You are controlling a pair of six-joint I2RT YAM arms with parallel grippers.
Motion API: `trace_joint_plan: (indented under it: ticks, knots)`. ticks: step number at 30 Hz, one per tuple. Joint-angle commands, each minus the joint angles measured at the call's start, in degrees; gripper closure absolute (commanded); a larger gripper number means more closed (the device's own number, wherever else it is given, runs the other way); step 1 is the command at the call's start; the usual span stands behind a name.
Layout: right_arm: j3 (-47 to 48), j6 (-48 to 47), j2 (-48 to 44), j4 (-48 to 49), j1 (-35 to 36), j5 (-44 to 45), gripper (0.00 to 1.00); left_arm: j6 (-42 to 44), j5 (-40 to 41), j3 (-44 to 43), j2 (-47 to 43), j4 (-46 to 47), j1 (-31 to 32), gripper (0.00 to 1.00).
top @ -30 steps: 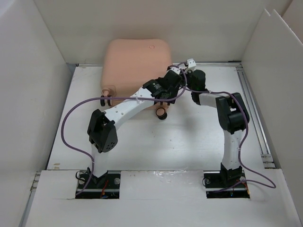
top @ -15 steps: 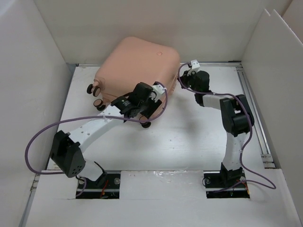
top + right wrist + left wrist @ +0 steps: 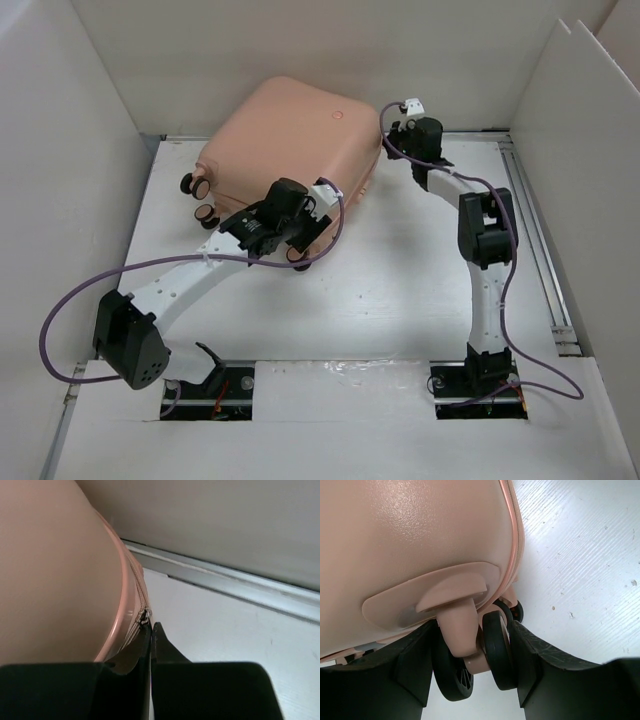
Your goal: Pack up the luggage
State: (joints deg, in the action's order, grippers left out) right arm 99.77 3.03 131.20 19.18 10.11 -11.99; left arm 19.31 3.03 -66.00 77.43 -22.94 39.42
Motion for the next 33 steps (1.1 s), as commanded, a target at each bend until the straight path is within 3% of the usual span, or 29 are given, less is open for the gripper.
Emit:
trace_joint_plan:
  ticks: [1, 6, 8, 9, 13, 16, 18, 19, 20, 21, 24, 26, 27, 28, 29, 30, 33]
  knots:
    - [12.95, -6.34, 3.69, 9.99, -8.52, 3.93, 1.0, 3.72, 2.51, 1.57, -2.2, -10.11, -1.27, 1.0]
    - [30.99, -9.18, 15.82, 12.19, -9.14, -22.12, 1.0, 6.0, -0.64, 2.1, -2.19, -10.64, -2.15, 1.0]
    - [35.91, -7.61, 21.35, 17.36, -8.45, -28.85, 1.0, 7.14, -2.93, 2.71, -2.72, -11.34, -2.86, 1.0]
    - [35.94, -6.73, 22.43, 19.56, -7.92, -34.54, 1.0, 7.93, -3.64, 2.72, -2.72, -11.34, -2.86, 1.0]
    - [29.63, -5.4, 21.56, 26.95, -3.88, -42.13, 1.0, 9.52, -5.93, 2.72, -2.72, -9.5, -2.86, 1.0]
    - [23.03, -2.95, 19.71, 31.88, -1.68, -44.95, 1.0, 2.88, 1.52, 1.58, -2.72, -5.02, -3.38, 0.65]
    - [20.49, 0.99, 19.18, 35.3, -1.14, -46.28, 1.0, -0.22, 5.83, -2.36, -3.85, -2.65, -4.17, 0.5]
    - [19.34, 2.41, 18.31, 37.14, -1.14, -46.8, 1.0, -1.46, 8.55, -4.38, -4.39, 0.15, -5.92, 0.33]
    - [18.02, 3.64, 18.31, 38.9, -0.53, -46.81, 1.0, -2.43, 8.05, -9.36, -4.91, 1.13, -7.5, 0.1]
    - [16.62, 4.61, 17.35, 41.96, -0.53, -46.81, 1.0, -3.48, 6.22, -12.46, -4.92, 1.14, -9.69, 0.0]
    - [10.64, 7.25, 14.8, 47.5, 0.52, -46.2, 1.0, -7.34, -3.62, -23.25, -3.08, -2.18, -20.14, 0.0]
    - [6.33, 8.31, 12.6, 49.54, 0.53, -45.67, 1.0, -10.69, -6.88, -24.62, -1.06, -7.09, -26.46, 0.03]
    - [3.88, 8.31, 11.2, 51.12, 1.14, -45.67, 1.0, -12.44, -6.89, -24.62, 0.34, -10.34, -30.5, 0.13]
    - [3.86, 8.31, 11.19, 51.92, 1.75, -45.67, 1.0, -12.45, -6.89, -23.49, 0.35, -10.37, -30.54, 0.13]
    - [1.86, 8.31, 9.79, 52.53, 1.76, -45.67, 1.0, -14.72, -7.94, -22.34, 1.49, -12.55, -32.8, 0.3]
    - [0.79, 8.31, 9.08, 53.32, 2.37, -45.67, 1.0, -16.05, -8.47, -21.2, 1.5, -13.18, -37.61, 0.38]
    - [-4.04, 8.84, 6.18, 56.4, 3.94, -44.44, 1.0, -20.43, -9.36, -17.51, 2.9, -13.8, -44.57, 0.44]
